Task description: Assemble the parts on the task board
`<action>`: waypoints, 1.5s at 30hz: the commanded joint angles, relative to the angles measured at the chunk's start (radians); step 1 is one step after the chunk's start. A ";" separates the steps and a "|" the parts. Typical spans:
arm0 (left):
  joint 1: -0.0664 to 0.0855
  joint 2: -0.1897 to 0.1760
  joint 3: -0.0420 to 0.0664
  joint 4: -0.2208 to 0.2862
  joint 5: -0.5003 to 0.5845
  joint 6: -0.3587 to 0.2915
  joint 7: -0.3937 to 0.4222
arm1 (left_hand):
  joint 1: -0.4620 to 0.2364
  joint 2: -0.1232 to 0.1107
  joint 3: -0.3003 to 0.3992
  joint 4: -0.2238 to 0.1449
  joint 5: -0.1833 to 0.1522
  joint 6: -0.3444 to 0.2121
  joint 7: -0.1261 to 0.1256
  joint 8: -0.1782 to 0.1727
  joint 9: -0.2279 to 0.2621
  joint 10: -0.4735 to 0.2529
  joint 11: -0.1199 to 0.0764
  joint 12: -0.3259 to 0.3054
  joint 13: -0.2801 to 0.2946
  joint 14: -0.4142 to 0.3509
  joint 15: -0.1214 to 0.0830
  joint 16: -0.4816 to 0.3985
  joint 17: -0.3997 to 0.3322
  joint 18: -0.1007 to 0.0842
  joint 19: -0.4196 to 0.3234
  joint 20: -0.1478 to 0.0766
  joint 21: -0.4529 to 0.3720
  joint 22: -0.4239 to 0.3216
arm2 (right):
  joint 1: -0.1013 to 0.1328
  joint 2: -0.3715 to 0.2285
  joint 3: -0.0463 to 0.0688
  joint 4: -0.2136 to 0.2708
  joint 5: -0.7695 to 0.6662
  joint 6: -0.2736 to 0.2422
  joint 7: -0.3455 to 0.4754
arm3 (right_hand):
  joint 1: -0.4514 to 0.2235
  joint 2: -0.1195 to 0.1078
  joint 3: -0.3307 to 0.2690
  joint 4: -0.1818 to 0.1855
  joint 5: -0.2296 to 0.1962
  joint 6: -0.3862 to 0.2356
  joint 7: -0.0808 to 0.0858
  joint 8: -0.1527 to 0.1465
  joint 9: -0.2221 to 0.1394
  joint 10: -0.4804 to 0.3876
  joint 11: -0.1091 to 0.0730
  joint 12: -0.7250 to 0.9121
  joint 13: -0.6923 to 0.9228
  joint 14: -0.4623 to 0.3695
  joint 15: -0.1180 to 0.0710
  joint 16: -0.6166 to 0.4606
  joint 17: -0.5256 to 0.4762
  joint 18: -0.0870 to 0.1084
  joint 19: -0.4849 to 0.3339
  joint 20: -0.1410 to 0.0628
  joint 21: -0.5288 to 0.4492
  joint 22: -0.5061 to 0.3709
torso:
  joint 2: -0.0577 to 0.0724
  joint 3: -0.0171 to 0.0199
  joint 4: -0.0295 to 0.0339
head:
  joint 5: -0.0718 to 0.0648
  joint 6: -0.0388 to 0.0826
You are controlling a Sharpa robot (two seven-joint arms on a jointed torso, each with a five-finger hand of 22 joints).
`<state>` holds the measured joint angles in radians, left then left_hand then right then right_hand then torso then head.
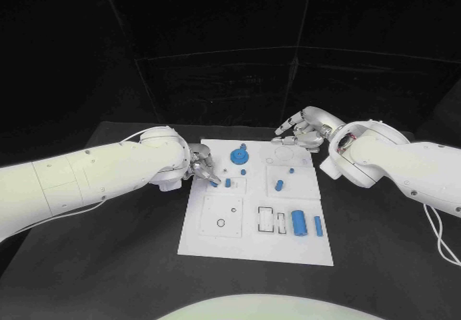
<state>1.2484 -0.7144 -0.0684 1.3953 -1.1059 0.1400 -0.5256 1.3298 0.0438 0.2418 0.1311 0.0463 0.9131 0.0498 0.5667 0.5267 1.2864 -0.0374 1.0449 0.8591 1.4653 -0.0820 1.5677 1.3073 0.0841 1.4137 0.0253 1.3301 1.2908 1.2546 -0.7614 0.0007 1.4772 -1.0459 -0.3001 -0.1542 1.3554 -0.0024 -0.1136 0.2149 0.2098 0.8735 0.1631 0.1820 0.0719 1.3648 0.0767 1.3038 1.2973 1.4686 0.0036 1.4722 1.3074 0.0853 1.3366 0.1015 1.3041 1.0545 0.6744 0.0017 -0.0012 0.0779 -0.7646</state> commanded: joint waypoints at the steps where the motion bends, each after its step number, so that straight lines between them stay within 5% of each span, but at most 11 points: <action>1: -0.002 -0.002 -0.002 0.001 -0.012 0.027 -0.008 | 0.007 0.002 0.006 -0.001 0.002 0.018 -0.023 0.079 0.111 0.006 -0.002 0.000 -0.002 0.106 -0.008 0.003 0.263 -0.014 0.005 -0.002 0.006 0.001 | 0.002 0.000 0.001 0.001 0.001 0.004 0.007 | 0.008 0.004 -0.006 -0.002 0.002 -0.005 0.000 0.004 -0.001 -0.006 -0.001 0.003 0.000 0.064 -0.007 -0.006 0.089 0.015 -0.001 0.001 -0.007 -0.001 | 0.000 0.0000 0.0002 | 0.001 0.000; 14: -0.002 0.002 -0.002 -0.004 -0.013 0.035 -0.008 | -0.020 -0.016 0.001 0.012 0.002 0.026 -0.026 0.087 0.114 0.016 -0.004 0.005 0.002 0.106 -0.009 0.003 0.263 -0.014 0.007 -0.004 0.008 0.005 | 0.002 0.000 0.001 0.002 0.001 0.003 0.007 | 0.008 0.004 -0.006 -0.002 0.002 -0.005 0.000 0.004 -0.001 -0.006 -0.001 0.003 0.000 0.064 -0.007 -0.006 0.089 0.015 -0.001 0.001 -0.007 -0.001 | -0.001 0.0007 -0.0011 | 0.001 -0.002; 24: -0.002 0.009 -0.002 -0.014 -0.013 0.044 -0.009 | -0.101 -0.041 -0.041 0.062 0.004 0.041 -0.027 0.095 0.116 0.028 -0.005 0.011 0.005 0.106 -0.010 0.003 0.263 -0.017 0.013 -0.004 0.014 0.015 | 0.002 0.000 0.001 0.002 0.001 0.002 0.007 | 0.008 0.004 -0.006 -0.002 0.002 -0.005 0.000 0.004 -0.001 -0.006 -0.001 0.003 0.000 0.064 -0.007 -0.006 0.089 0.015 -0.001 0.001 -0.007 -0.001 | 0.000 0.0004 -0.0005 | -0.003 -0.001; 45: -0.001 0.018 -0.002 -0.033 -0.013 0.041 -0.008 | -0.146 -0.042 -0.081 0.102 0.003 0.047 -0.027 0.097 0.117 0.032 -0.005 0.013 0.005 0.106 -0.010 0.003 0.263 -0.017 0.014 -0.005 0.014 0.018 | 0.002 -0.003 0.001 0.003 0.001 0.000 0.008 | 0.011 0.006 -0.009 -0.001 0.001 -0.005 0.000 0.006 -0.001 -0.007 -0.001 0.002 -0.001 0.064 -0.007 -0.006 0.089 0.015 0.000 0.000 -0.007 0.000 | -0.001 0.0000 -0.0008 | -0.002 0.001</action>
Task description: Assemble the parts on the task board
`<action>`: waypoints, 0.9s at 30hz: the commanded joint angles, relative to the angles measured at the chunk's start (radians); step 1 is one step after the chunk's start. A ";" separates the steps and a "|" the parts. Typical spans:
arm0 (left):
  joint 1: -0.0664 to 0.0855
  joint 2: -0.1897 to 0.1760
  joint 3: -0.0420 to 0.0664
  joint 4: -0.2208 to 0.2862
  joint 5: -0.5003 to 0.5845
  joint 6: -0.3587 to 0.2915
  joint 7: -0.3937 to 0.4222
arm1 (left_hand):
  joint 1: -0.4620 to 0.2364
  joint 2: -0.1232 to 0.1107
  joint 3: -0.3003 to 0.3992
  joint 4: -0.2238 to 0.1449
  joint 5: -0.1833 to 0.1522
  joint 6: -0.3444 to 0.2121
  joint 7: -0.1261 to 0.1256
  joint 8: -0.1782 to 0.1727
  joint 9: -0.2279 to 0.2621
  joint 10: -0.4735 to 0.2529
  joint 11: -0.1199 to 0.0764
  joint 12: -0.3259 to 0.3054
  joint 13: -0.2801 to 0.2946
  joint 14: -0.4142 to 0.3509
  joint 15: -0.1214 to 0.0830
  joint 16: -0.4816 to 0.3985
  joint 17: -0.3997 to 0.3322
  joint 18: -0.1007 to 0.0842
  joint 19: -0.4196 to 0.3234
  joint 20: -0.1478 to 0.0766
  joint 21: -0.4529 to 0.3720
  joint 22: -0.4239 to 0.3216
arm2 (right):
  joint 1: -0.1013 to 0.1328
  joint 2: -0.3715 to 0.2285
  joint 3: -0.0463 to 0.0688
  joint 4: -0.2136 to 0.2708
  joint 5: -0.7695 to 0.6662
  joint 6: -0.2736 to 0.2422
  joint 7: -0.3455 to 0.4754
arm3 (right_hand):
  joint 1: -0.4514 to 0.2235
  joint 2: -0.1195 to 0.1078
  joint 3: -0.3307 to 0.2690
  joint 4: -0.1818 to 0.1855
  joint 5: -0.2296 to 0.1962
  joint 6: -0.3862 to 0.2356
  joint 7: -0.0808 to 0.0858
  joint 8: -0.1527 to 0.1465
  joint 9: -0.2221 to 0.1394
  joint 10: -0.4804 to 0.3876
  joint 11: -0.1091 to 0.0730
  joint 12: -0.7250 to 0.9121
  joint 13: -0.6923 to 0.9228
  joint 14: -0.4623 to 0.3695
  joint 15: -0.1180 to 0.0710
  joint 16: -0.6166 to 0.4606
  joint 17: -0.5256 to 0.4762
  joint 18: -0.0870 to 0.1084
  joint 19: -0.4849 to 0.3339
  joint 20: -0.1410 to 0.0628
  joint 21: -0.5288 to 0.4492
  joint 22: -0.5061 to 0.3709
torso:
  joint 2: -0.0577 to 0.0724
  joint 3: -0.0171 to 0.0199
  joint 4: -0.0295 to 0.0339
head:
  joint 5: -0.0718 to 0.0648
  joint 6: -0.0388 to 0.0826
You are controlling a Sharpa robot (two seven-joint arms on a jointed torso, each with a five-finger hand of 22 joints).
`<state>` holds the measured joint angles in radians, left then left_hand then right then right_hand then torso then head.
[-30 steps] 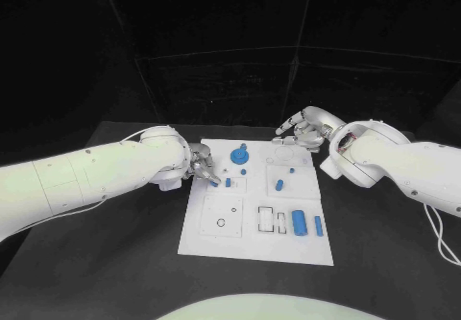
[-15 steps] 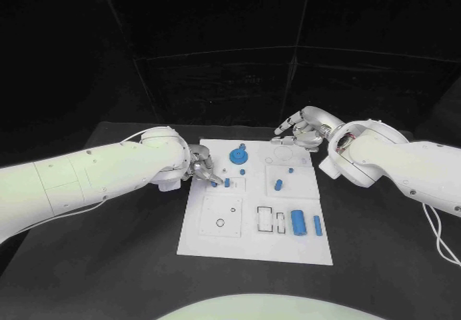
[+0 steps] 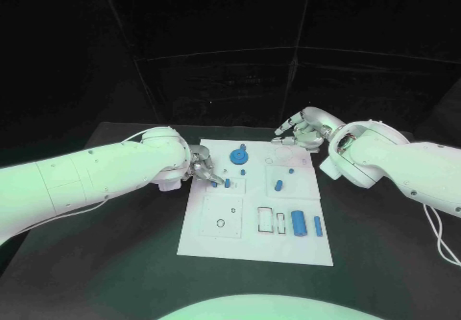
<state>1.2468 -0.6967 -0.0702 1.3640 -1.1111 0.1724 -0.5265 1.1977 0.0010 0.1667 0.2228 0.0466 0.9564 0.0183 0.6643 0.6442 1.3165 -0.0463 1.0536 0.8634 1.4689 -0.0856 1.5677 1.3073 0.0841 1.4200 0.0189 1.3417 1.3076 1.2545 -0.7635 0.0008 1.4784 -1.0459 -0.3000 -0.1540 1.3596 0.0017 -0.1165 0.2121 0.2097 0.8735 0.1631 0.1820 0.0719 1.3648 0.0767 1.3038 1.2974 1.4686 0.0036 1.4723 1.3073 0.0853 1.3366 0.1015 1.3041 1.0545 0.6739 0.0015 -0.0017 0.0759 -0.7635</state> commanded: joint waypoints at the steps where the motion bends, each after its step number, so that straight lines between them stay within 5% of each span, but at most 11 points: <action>1: 0.001 0.001 0.000 -0.002 -0.007 0.007 -0.007 | -0.022 -0.002 -0.014 0.017 0.003 0.004 0.005 0.000 0.000 0.002 0.004 0.005 0.001 0.102 -0.006 0.003 0.263 -0.017 0.008 0.002 0.002 0.001 | 0.002 -0.001 0.001 0.002 0.001 0.000 0.007 | 0.006 0.002 -0.006 0.002 0.001 -0.005 0.000 0.006 -0.001 -0.007 -0.001 0.002 -0.001 0.064 -0.007 -0.006 0.089 0.015 0.000 0.000 -0.007 0.000 | 0.000 0.0002 -0.0004 | 0.000 0.001; 10: 0.001 -0.007 0.001 0.009 -0.007 -0.023 -0.003 | -0.089 -0.028 -0.107 0.068 0.003 0.008 0.004 0.002 0.001 0.005 0.004 0.009 0.003 0.102 -0.006 0.003 0.263 -0.018 0.010 0.002 0.003 0.006 | 0.002 -0.001 0.001 0.001 0.001 0.000 0.008 | 0.006 0.002 -0.007 0.003 0.001 -0.005 0.000 0.006 -0.001 -0.007 -0.001 0.002 -0.001 0.064 -0.007 -0.006 0.089 0.015 0.000 0.000 -0.007 -0.001 | 0.000 0.0001 0.0003 | -0.002 0.001; 27: 0.001 -0.037 0.007 0.044 0.049 -0.156 0.016 | -0.115 -0.013 -0.160 0.068 0.003 0.005 0.004 0.001 0.001 -0.001 0.003 0.000 -0.011 0.102 -0.008 0.003 0.263 -0.015 0.005 0.001 -0.008 -0.003 | 0.002 0.000 0.001 -0.002 0.001 0.000 0.009 | 0.006 0.002 -0.007 0.003 0.001 -0.005 0.000 0.006 -0.001 -0.007 -0.001 0.002 -0.001 0.064 -0.007 -0.006 0.089 0.015 0.000 0.000 -0.007 -0.001 | 0.000 0.0002 -0.0001 | -0.003 0.003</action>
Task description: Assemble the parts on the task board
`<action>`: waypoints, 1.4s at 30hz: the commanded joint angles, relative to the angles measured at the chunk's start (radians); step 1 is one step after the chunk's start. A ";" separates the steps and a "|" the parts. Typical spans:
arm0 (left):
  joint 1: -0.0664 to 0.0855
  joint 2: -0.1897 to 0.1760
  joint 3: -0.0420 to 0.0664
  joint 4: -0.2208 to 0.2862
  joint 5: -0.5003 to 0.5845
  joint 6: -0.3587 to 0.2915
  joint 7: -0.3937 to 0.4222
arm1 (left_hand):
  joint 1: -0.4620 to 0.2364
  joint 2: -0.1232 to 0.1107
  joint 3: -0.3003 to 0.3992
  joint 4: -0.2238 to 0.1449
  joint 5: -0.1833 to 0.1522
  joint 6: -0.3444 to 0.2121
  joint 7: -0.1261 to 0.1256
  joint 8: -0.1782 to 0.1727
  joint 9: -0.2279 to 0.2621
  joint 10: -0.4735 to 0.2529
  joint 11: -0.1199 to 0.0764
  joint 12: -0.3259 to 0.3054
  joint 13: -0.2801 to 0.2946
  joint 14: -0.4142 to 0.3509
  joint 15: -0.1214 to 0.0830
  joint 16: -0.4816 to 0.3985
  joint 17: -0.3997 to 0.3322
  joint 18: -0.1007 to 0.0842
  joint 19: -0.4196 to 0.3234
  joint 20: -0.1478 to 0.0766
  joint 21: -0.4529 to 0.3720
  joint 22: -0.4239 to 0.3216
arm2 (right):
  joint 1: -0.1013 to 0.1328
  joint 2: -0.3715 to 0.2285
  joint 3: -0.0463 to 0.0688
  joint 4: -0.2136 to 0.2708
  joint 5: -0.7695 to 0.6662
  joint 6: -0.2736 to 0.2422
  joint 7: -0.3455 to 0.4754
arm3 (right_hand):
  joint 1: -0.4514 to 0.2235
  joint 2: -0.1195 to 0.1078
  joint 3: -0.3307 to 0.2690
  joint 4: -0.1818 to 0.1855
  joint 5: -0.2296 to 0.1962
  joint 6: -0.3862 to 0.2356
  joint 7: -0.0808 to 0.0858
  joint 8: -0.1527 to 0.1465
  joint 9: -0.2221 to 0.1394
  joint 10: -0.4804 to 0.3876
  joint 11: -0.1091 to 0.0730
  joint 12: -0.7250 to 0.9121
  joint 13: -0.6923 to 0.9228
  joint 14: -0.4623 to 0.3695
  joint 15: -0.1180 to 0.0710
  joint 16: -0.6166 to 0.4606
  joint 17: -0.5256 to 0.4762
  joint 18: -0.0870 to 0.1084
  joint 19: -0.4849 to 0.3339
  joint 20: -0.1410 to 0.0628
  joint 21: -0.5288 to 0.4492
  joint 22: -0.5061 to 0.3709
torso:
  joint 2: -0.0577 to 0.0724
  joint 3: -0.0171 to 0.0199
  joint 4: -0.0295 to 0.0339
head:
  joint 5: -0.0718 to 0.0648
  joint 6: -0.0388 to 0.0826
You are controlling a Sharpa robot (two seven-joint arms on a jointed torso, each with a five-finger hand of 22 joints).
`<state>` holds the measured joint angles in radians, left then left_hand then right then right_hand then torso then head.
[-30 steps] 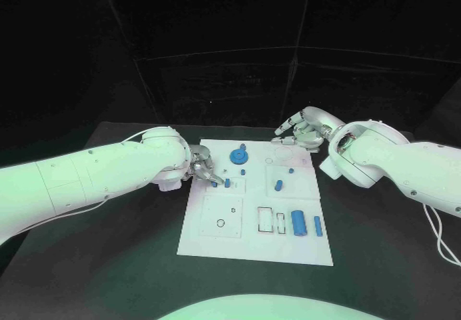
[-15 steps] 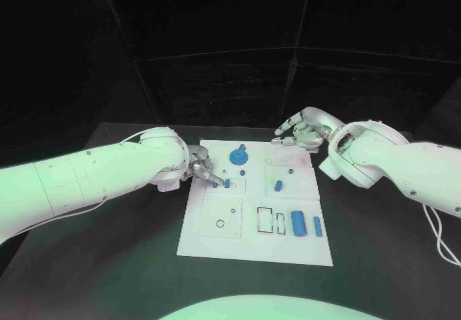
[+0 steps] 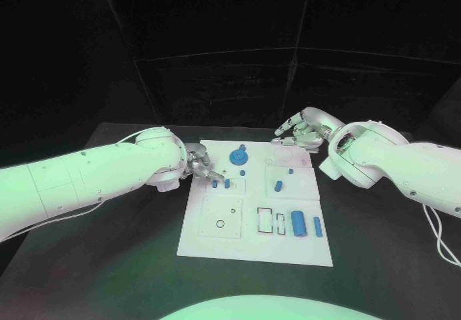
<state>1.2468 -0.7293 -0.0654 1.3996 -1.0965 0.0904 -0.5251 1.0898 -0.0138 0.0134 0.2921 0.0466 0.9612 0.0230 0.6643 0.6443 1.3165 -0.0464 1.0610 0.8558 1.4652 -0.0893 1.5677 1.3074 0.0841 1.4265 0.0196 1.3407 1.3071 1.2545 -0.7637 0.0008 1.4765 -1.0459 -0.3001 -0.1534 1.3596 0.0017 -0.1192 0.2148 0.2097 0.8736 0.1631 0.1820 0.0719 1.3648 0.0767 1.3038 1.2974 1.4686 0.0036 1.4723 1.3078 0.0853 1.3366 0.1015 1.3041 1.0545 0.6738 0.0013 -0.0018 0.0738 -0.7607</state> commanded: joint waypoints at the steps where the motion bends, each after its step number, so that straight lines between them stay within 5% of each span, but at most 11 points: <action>1: 0.001 -0.008 0.002 0.013 0.040 -0.087 0.020 | -0.006 0.003 -0.009 -0.002 0.003 -0.001 -0.001 0.001 0.001 -0.003 0.004 -0.009 -0.006 0.106 -0.004 0.003 0.263 -0.014 -0.002 0.000 -0.008 -0.004 | 0.002 0.000 0.001 0.000 0.001 0.000 0.009 | 0.007 0.002 -0.004 0.000 0.001 -0.005 0.000 0.006 -0.001 -0.007 -0.001 0.002 -0.001 0.064 -0.007 -0.006 0.089 0.015 0.000 0.000 -0.007 -0.001 | 0.000 0.0004 0.0000 | -0.001 0.000; 5: 0.004 -0.021 0.004 0.031 0.081 -0.149 0.070 | 0.040 0.015 -0.024 -0.009 0.007 -0.043 0.015 -0.019 -0.006 -0.072 0.016 -0.099 -0.116 0.101 0.003 -0.008 0.246 0.002 -0.044 0.005 -0.075 -0.072 | 0.002 0.000 0.001 -0.001 0.001 -0.001 0.009 | 0.007 0.002 -0.004 0.000 0.001 -0.005 0.000 0.006 -0.001 -0.007 -0.001 0.002 -0.001 0.064 -0.007 -0.006 0.089 0.015 0.000 0.000 -0.007 -0.001 | 0.000 0.0005 -0.0002 | -0.007 0.005; 7: 0.006 -0.023 0.005 0.033 0.122 -0.190 0.147 | 0.091 0.025 -0.028 -0.015 0.008 -0.095 0.041 -0.046 -0.019 -0.169 0.041 -0.202 -0.228 0.067 0.021 -0.080 0.145 0.028 -0.119 0.018 -0.192 -0.187 | 0.002 0.000 0.001 -0.003 0.001 -0.001 0.009 | 0.007 0.002 -0.004 0.000 0.001 -0.005 0.000 0.006 -0.001 -0.007 -0.001 0.002 -0.001 0.064 -0.007 -0.006 0.089 0.015 0.000 0.000 -0.007 -0.001 | 0.000 0.0006 -0.0001 | -0.007 0.006; 8: 0.006 -0.022 0.005 0.032 0.140 -0.210 0.187 | 0.113 0.033 -0.025 -0.018 0.007 -0.117 0.051 -0.058 -0.026 -0.195 0.050 -0.216 -0.236 0.051 0.029 -0.111 0.105 0.039 -0.150 0.022 -0.240 -0.233 | 0.002 0.000 0.001 -0.004 0.001 -0.001 0.009 | 0.007 0.002 -0.004 0.000 0.001 -0.005 0.000 0.006 -0.001 -0.007 -0.001 0.002 -0.001 0.064 -0.007 -0.006 0.089 0.015 0.000 0.000 -0.007 -0.001 | 0.000 0.0004 -0.0001 | -0.008 0.007; 12: 0.008 -0.007 0.004 0.019 0.198 -0.301 0.381 | 0.286 0.048 0.031 -0.084 0.006 -0.206 0.108 -0.150 -0.099 -0.374 0.104 -0.342 -0.310 -0.052 0.070 -0.281 -0.100 0.083 -0.308 0.057 -0.489 -0.460 | 0.002 0.002 0.001 -0.008 0.001 -0.001 0.010 | 0.007 0.003 -0.006 0.002 0.001 -0.006 0.000 0.006 -0.001 -0.007 -0.001 0.002 -0.001 0.064 -0.007 -0.006 0.088 0.015 -0.001 0.000 -0.007 -0.001 | 0.000 -0.0002 -0.0026 | -0.011 0.012; 15: 0.009 0.015 0.002 0.000 0.191 -0.340 0.497 | 0.401 0.032 0.097 -0.137 0.013 -0.202 0.139 -0.238 -0.189 -0.431 0.138 -0.445 -0.400 -0.112 0.100 -0.368 -0.203 0.086 -0.349 0.091 -0.564 -0.514 | 0.002 0.004 0.001 -0.010 0.001 -0.001 0.010 | 0.007 0.003 -0.006 0.002 0.001 -0.006 0.000 0.006 -0.001 -0.007 -0.001 0.002 -0.001 0.063 -0.007 -0.006 0.088 0.015 -0.001 0.000 -0.007 -0.002 | 0.001 0.0001 -0.0034 | -0.014 0.014; 22: 0.008 0.069 -0.017 -0.051 -0.072 -0.353 0.622 | 0.438 -0.035 0.145 -0.168 0.008 -0.158 0.140 -0.338 -0.306 -0.459 0.150 -0.562 -0.526 -0.083 0.108 -0.339 -0.201 0.089 -0.291 0.106 -0.530 -0.483 | 0.002 0.007 0.001 -0.012 0.001 0.001 0.010 | 0.008 0.003 -0.007 0.002 0.002 -0.006 0.000 0.006 -0.001 -0.008 -0.001 0.001 -0.002 0.063 -0.007 -0.007 0.088 0.015 -0.001 0.000 -0.008 -0.002 | 0.001 0.0005 -0.0022 | -0.020 0.020; 28: 0.007 0.114 -0.043 -0.101 -0.254 -0.322 0.648 | 0.421 -0.067 0.151 -0.175 0.005 -0.139 0.141 -0.392 -0.365 -0.467 0.156 -0.634 -0.607 -0.080 0.115 -0.337 -0.221 0.088 -0.274 0.110 -0.523 -0.474 | 0.002 0.010 0.001 -0.012 0.001 0.002 0.011 | 0.010 0.005 -0.008 0.003 0.004 -0.006 0.000 0.007 -0.001 -0.007 -0.001 0.002 -0.002 0.064 -0.007 -0.007 0.088 0.015 -0.001 0.000 -0.008 -0.002 | 0.001 0.0013 -0.0020 | -0.024 0.022; 31: 0.005 0.136 -0.052 -0.124 -0.319 -0.286 0.640 | 0.400 -0.080 0.134 -0.181 0.004 -0.126 0.136 -0.422 -0.398 -0.459 0.152 -0.659 -0.648 -0.046 0.112 -0.288 -0.179 0.074 -0.218 0.108 -0.451 -0.406 | 0.002 0.011 0.001 -0.011 0.001 0.002 0.011 | 0.010 0.005 -0.008 0.003 0.004 -0.006 0.000 0.007 -0.001 -0.007 -0.001 0.002 -0.002 0.064 -0.007 -0.007 0.088 0.015 -0.001 0.000 -0.008 -0.002 | 0.002 0.0002 -0.0037 | -0.029 0.024; 35: 0.001 0.159 -0.057 -0.151 -0.376 -0.233 0.615 | 0.387 -0.081 0.117 -0.185 0.007 -0.101 0.133 -0.436 -0.418 -0.428 0.147 -0.663 -0.671 -0.002 0.107 -0.221 -0.104 0.052 -0.142 0.102 -0.340 -0.304 | 0.002 0.012 0.001 -0.011 0.001 0.002 0.012 | 0.011 0.006 -0.008 0.003 0.005 -0.006 0.000 0.007 -0.001 -0.008 -0.001 0.001 -0.003 0.063 -0.007 -0.007 0.087 0.015 -0.001 0.000 -0.008 -0.003 | 0.001 -0.0003 -0.0036 | -0.030 0.022; 42: -0.001 0.185 -0.060 -0.185 -0.428 -0.204 0.591 | 0.387 -0.075 0.111 -0.193 0.007 -0.076 0.128 -0.445 -0.433 -0.408 0.143 -0.672 -0.690 0.005 0.103 -0.211 -0.102 0.047 -0.121 0.098 -0.312 -0.276 | 0.002 0.012 0.001 -0.011 0.001 0.001 0.012 | 0.011 0.006 -0.008 0.003 0.005 -0.006 0.000 0.007 -0.001 -0.008 -0.001 0.001 -0.003 0.063 -0.007 -0.007 0.087 0.015 -0.001 0.000 -0.008 -0.003 | 0.001 0.0010 -0.0015 | -0.034 0.018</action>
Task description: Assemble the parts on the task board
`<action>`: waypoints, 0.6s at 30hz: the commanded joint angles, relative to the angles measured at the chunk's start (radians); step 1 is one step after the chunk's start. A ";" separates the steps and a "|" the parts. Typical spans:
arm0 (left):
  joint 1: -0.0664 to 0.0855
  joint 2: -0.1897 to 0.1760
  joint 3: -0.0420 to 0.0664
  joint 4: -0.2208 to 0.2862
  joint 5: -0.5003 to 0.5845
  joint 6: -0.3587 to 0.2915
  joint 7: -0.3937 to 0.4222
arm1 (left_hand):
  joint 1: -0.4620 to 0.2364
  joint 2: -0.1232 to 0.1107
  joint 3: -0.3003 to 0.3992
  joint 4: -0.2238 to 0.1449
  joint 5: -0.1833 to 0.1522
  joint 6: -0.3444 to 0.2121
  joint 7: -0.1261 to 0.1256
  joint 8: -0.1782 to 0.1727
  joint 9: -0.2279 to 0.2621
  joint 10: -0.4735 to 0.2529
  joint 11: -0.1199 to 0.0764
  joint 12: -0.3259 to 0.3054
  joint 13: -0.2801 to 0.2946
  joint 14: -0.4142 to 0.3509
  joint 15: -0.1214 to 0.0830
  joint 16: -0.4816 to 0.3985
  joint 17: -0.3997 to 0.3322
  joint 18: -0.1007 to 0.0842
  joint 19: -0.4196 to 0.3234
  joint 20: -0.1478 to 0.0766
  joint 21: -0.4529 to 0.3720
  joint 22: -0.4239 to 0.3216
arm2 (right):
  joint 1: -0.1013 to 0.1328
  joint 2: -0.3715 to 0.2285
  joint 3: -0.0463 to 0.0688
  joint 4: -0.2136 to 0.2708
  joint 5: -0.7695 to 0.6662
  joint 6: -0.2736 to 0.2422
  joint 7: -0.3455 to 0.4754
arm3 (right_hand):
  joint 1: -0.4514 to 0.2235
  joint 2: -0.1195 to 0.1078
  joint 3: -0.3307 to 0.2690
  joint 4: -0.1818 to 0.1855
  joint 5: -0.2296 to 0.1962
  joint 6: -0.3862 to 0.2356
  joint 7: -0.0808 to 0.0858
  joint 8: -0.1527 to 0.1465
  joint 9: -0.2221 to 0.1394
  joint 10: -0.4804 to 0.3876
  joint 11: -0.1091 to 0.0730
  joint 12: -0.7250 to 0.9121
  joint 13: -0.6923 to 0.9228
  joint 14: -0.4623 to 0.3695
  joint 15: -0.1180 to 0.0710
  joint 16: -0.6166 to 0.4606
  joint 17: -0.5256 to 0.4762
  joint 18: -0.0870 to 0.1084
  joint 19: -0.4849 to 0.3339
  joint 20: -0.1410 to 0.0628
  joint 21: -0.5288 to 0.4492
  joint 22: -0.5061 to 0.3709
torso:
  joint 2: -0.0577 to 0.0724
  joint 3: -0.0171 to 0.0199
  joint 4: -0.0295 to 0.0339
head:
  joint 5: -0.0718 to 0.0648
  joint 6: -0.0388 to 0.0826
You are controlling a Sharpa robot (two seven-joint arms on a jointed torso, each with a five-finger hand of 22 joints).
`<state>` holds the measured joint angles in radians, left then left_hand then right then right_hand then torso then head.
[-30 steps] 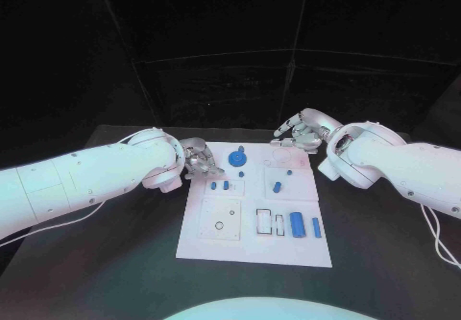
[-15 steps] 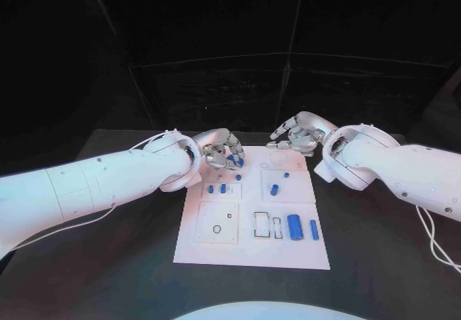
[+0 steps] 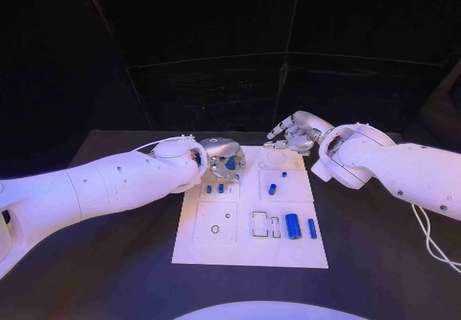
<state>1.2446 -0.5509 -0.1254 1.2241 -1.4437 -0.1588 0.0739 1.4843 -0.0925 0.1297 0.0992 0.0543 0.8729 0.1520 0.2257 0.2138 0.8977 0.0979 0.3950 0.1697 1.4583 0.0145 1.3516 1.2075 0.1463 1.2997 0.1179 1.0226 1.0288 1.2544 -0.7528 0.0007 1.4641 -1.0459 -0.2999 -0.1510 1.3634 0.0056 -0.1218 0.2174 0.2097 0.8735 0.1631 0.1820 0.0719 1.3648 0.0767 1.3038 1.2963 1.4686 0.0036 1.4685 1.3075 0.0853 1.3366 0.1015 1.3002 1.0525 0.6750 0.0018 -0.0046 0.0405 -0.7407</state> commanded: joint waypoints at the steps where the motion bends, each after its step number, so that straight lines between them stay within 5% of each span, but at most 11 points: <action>1: 0.001 0.010 0.000 -0.015 -0.085 0.044 -0.009 | -0.007 0.006 -0.005 -0.001 0.000 0.016 -0.001 -0.007 -0.004 0.011 -0.001 -0.008 -0.006 0.011 0.000 0.004 -0.005 -0.015 0.005 0.000 0.005 0.001 | 0.002 0.001 0.001 0.002 0.001 0.001 0.009 | 0.008 0.002 -0.006 0.000 0.005 -0.006 0.000 0.007 -0.001 -0.008 -0.001 0.001 -0.001 0.063 -0.007 -0.004 0.087 0.015 -0.001 0.000 -0.004 -0.001 | -0.001 0.0004 0.0018 | -0.001 -0.002; 18: 0.000 0.045 0.000 -0.066 -0.103 0.058 -0.011 | 0.011 0.032 0.024 -0.019 0.000 0.078 -0.008 -0.023 -0.031 0.070 -0.005 -0.034 -0.046 0.011 -0.003 0.011 -0.013 -0.021 0.017 -0.003 0.028 0.030 | 0.002 0.004 0.001 0.000 0.001 -0.009 0.013 | 0.010 0.004 -0.007 0.001 0.008 -0.007 0.000 0.007 -0.001 -0.011 -0.001 -0.002 -0.005 0.063 -0.007 -0.006 0.084 0.016 -0.004 0.001 -0.008 -0.007 | -0.001 0.0001 0.0014 | -0.003 -0.004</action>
<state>1.2439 -0.5096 -0.1258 1.1608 -1.5307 -0.1151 0.0672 1.4971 -0.0708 0.1491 0.0798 0.0543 0.9456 0.1428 0.2061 0.1841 0.9622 0.0909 0.3640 0.1251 1.4619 0.0109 1.3595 1.1949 0.1329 1.3103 0.1146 1.0458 1.0577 1.2544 -0.7500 0.0007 1.4632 -1.0459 -0.3012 -0.1487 1.3674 0.0096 -0.1218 0.2174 0.2131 0.8736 0.1631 0.1857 0.0719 1.3611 0.0730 1.3038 1.2915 1.4686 0.0036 1.4686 1.3074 0.0853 1.3366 0.1015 1.2959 1.0464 0.6740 0.0017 -0.0033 0.0373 -0.7439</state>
